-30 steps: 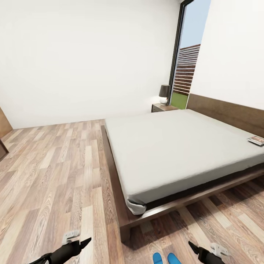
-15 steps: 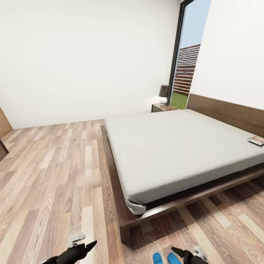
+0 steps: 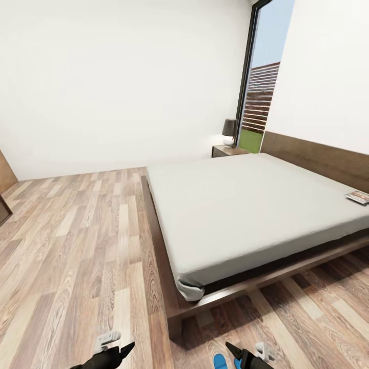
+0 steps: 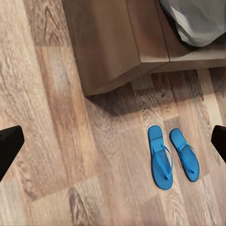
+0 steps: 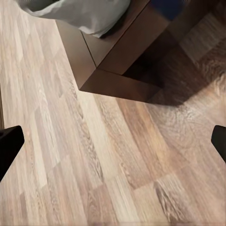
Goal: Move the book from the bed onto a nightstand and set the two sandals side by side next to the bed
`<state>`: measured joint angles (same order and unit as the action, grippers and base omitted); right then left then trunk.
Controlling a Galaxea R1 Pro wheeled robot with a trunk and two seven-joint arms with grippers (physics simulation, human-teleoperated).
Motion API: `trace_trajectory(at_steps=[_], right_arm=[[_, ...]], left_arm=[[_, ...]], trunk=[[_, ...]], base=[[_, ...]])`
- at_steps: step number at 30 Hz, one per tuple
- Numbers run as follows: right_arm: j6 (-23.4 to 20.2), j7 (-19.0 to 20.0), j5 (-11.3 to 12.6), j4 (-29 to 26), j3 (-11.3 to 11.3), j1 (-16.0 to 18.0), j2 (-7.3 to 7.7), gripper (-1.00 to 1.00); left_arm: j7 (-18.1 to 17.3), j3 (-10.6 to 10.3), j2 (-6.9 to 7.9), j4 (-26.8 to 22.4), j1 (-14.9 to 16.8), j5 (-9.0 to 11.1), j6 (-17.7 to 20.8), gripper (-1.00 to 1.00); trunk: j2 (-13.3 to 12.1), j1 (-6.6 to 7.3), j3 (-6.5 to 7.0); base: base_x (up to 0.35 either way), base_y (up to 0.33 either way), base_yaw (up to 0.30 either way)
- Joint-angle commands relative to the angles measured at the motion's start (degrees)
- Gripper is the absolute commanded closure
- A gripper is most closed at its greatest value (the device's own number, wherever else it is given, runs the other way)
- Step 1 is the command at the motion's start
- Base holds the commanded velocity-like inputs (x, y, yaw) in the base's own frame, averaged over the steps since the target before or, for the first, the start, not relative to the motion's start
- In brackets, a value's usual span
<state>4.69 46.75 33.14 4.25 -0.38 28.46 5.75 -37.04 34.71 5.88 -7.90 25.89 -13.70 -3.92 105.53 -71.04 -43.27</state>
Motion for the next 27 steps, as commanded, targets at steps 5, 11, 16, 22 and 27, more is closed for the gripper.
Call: trace_trajectory(at_steps=[5,11,16,22,27], right_arm=[[0.6,0.2,0.0,0.4,-0.1,0.1,0.02,-1.0],[1.6,0.2,0.0,0.4,-0.1,0.1,0.05,-1.0],[1.8,0.2,0.0,0.4,-0.1,0.1,0.04,-1.0],[1.8,0.0,0.0,0.4,-0.1,0.1,0.05,-1.0],[1.8,-0.1,0.0,0.4,-0.1,0.1,0.05,-1.0]], left_arm=[[0.0,0.4,0.01,0.1,0.0,-0.5,-0.4,-1.0],[0.6,0.0,-0.55,1.0,0.0,-3.4,-0.4,-1.0],[6.6,-0.1,-1.45,3.5,0.0,-9.1,-0.5,-1.0],[9.7,-0.1,-2.79,4.1,0.0,-11.2,-0.6,-1.0],[11.4,-0.1,-3.34,4.3,0.0,-11.4,-0.6,-1.0]], trunk=[[-2.0,1.11,0.85],[-4.4,2.43,1.93],[-6.4,3.53,2.83],[-8.8,4.84,3.9],[-10.8,5.94,4.8]], base=[[0.0,0.0,0.0],[0.0,0.0,0.0],[0.0,0.0,0.0],[0.0,0.0,-0.123],[0.0,0.0,-0.262]])
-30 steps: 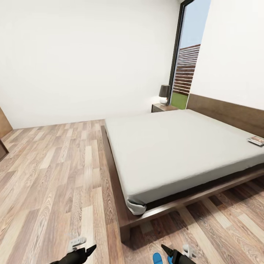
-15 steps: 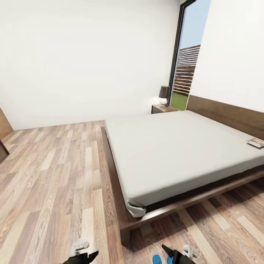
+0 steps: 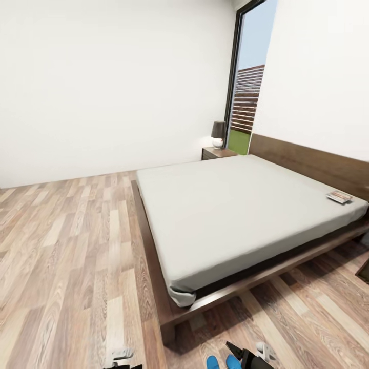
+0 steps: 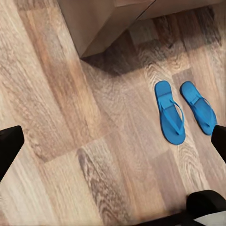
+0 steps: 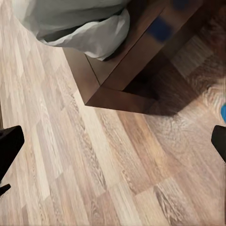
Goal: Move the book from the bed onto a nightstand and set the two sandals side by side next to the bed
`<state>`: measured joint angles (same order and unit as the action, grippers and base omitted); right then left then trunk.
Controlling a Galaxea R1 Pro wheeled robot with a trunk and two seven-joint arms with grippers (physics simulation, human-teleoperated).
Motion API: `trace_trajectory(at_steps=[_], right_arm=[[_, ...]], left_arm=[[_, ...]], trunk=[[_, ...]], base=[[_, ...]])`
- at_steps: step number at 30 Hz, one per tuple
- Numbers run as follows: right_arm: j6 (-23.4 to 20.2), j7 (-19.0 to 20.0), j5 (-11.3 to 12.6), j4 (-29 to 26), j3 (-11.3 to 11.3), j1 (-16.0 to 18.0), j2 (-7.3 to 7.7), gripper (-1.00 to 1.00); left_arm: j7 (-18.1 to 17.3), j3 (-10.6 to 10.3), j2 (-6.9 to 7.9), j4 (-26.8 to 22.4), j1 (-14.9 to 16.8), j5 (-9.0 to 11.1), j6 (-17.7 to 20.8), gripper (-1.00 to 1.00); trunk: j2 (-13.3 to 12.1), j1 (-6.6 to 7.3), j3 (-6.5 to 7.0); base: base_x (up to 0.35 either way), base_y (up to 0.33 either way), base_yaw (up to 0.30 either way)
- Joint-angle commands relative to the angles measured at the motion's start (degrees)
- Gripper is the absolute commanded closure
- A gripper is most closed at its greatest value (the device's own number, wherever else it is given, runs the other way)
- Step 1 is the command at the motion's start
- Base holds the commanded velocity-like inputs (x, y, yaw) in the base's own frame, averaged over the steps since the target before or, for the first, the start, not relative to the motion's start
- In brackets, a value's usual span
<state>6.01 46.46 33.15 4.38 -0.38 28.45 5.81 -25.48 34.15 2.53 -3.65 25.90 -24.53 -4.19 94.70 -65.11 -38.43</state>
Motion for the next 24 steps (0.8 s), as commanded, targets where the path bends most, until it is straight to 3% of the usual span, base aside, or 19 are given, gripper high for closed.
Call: trace_trajectory(at_steps=[1,4,7,11,24], right_arm=[[0.5,0.2,0.0,0.3,-0.1,0.1,-0.01,-1.0],[0.5,0.2,0.0,0.3,-0.1,0.1,-0.01,-1.0],[0.5,0.2,0.0,0.3,-0.1,0.1,-0.01,-1.0],[0.5,0.2,0.0,0.3,-0.1,0.1,-0.01,-1.0],[0.5,0.2,0.0,0.3,-0.1,0.1,-0.01,-1.0]], left_arm=[[1.0,0.4,-0.19,0.0,0.0,-0.7,-0.3,-1.0],[5.3,0.4,-0.66,0.2,0.0,-0.8,-2.3,-1.0],[6.8,0.4,-0.76,1.6,0.0,-0.8,-6.2,-1.0],[7.3,0.4,-0.77,2.1,0.0,-0.8,-8.2,-1.0],[7.4,0.3,-0.77,2.2,0.0,-0.8,-8.7,-1.0]], trunk=[[-0.4,0.23,0.13],[-1.2,0.67,0.49],[-1.2,0.67,0.49],[-1.2,0.67,0.49],[-1.6,0.89,0.67]], base=[[0.0,0.0,-0.278],[0.0,0.0,-0.281],[0.0,0.0,-0.283],[0.0,0.0,-0.283],[0.0,0.0,-0.282]])
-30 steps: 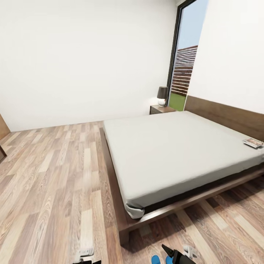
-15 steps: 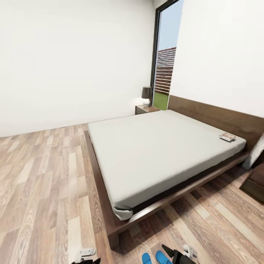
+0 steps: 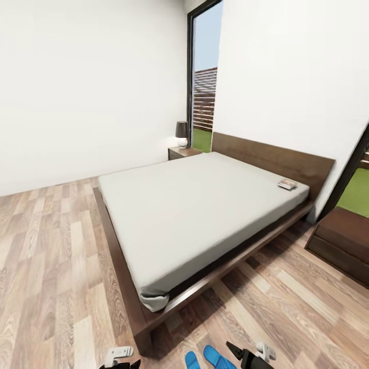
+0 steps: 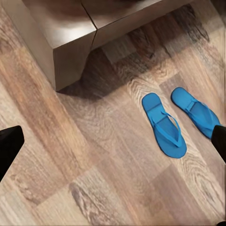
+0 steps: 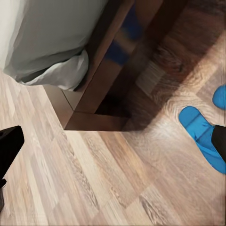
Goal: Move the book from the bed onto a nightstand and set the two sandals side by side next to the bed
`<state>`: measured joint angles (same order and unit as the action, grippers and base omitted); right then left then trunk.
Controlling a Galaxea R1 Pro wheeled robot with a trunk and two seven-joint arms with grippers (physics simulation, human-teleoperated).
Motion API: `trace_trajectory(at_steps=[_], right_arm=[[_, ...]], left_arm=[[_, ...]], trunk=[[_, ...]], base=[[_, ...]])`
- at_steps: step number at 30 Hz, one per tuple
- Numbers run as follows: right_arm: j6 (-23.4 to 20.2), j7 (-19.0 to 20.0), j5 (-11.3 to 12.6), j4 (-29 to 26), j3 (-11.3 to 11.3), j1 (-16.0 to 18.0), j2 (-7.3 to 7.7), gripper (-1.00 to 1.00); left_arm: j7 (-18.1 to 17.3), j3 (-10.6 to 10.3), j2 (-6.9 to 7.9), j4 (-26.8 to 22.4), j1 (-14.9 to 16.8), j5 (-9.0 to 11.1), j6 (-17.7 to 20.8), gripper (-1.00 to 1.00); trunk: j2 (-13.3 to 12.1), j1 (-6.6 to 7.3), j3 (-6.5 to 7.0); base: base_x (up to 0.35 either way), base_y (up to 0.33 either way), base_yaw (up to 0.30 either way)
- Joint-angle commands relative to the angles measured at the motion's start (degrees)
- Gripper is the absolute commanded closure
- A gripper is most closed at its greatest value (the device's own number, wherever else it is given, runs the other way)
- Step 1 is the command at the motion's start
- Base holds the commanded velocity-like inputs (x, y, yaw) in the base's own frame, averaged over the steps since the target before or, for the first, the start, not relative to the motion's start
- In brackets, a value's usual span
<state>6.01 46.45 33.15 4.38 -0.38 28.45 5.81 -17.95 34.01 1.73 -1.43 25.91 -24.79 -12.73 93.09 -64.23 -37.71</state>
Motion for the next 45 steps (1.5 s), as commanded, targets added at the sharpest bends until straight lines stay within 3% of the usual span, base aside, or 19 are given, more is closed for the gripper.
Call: trace_trajectory(at_steps=[1,9,45], right_arm=[[0.5,0.2,0.0,0.3,-0.1,0.1,-0.01,-1.0],[0.5,0.2,0.0,0.3,-0.1,0.1,-0.01,-1.0],[0.6,0.2,0.0,0.3,-0.1,0.1,-0.01,-1.0]], left_arm=[[-0.2,0.5,0.02,0.0,0.0,-0.5,-0.2,-1.0],[-0.2,0.4,0.02,0.0,0.0,-0.5,-0.2,-1.0],[-0.2,0.4,0.02,0.1,0.0,-0.5,-0.2,-1.0]], trunk=[[-0.4,0.23,0.13],[-3.6,1.99,1.57],[-3.6,1.99,1.57]], base=[[0.0,0.0,-0.251],[0.0,0.0,-0.063],[0.0,0.0,-0.26]])
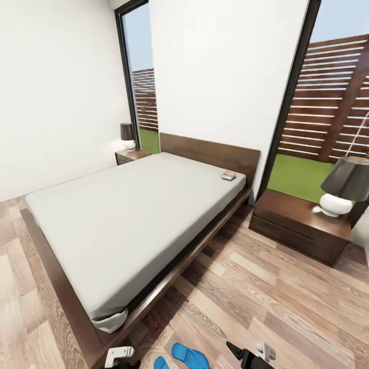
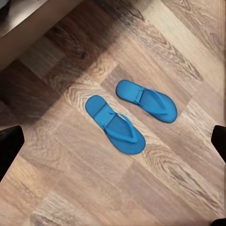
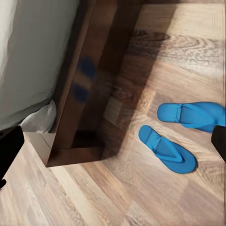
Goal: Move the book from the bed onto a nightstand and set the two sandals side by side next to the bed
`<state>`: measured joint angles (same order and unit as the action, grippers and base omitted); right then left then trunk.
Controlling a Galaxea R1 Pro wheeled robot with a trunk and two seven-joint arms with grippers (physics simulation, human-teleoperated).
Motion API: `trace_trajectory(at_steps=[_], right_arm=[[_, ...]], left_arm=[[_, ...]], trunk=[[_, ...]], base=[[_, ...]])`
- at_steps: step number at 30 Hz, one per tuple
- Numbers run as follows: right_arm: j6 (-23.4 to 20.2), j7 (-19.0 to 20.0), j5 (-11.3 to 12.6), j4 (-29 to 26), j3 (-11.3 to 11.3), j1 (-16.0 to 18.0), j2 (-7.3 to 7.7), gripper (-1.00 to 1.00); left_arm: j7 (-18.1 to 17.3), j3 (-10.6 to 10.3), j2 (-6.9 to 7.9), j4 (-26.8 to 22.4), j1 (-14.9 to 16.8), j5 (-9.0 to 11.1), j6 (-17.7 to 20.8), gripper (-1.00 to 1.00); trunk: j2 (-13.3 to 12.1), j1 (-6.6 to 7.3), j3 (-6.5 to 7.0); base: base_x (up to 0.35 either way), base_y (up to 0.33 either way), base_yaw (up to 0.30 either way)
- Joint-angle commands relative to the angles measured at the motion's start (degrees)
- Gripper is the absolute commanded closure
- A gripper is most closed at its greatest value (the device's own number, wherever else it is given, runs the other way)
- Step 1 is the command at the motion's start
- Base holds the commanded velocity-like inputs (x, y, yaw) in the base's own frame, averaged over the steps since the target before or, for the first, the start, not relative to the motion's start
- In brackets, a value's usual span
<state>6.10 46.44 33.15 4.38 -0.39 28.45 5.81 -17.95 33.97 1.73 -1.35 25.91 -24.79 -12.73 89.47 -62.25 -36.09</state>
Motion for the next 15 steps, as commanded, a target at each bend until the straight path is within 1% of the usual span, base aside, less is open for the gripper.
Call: trace_trajectory(at_steps=[1,15], right_arm=[[0.5,0.2,0.0,0.3,-0.1,0.1,-0.01,-1.0],[0.5,0.2,0.0,0.3,-0.1,0.1,-0.01,-1.0]], left_arm=[[-0.2,0.5,0.02,0.0,0.0,-0.5,-0.2,-1.0],[-0.2,0.5,0.02,0.0,0.0,-0.5,-0.2,-1.0]], trunk=[[0.0,0.0,-0.05],[0.0,0.0,-0.05]], base=[[0.0,0.0,-0.283],[0.0,0.0,-0.283]])
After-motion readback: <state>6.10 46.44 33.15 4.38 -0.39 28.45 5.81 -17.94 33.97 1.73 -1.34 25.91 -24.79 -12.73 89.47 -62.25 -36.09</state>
